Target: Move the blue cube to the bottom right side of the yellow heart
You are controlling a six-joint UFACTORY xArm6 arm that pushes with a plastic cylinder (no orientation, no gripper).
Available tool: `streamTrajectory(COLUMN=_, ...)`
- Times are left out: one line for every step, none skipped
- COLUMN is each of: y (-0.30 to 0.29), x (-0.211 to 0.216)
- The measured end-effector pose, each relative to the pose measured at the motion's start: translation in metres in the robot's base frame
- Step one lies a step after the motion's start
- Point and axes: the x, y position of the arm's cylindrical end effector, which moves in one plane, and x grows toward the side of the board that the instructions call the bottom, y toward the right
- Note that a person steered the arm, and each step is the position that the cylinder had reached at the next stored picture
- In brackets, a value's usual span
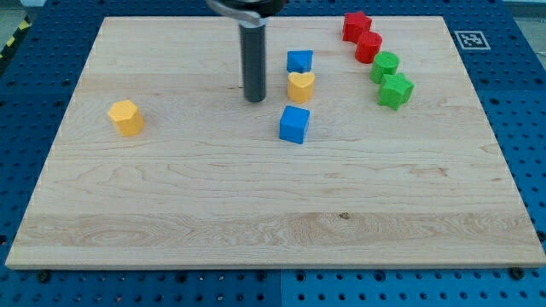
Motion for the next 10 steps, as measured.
streamTrajectory(y=-0.014, x=0.033)
streamTrajectory(y=0.016, x=0.056)
streamTrajectory(y=0.033, x=0.053)
streamTrajectory(y=0.054, x=0.053)
streamTrajectory(y=0.069, x=0.054)
streamTrajectory(y=0.067, x=0.1)
streamTrajectory(y=0.099, x=0.123)
streamTrajectory(y=0.108, x=0.113)
streamTrajectory(y=0.108, x=0.102)
streamTrajectory(y=0.108, x=0.084)
